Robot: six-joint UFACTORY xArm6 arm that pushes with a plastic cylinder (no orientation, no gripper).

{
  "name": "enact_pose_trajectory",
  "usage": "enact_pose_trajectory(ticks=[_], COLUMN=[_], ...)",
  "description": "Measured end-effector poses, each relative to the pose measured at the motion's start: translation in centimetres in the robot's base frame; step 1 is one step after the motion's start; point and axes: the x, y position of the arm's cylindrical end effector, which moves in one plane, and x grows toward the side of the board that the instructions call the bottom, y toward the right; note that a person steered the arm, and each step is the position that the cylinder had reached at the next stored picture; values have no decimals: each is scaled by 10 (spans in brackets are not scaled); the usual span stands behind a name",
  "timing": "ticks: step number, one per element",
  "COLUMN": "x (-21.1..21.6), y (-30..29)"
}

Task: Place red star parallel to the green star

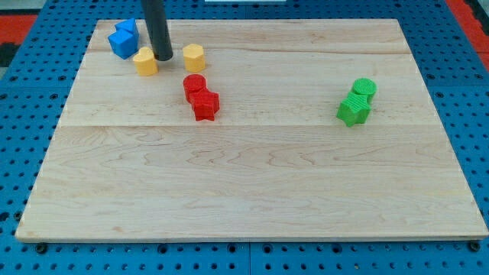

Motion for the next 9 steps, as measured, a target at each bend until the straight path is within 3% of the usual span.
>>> enact_pose_trajectory(ticks=[2,3,5,7,8,9], x=[-15,11,98,64,72,87], y=[38,10,18,59,51,102])
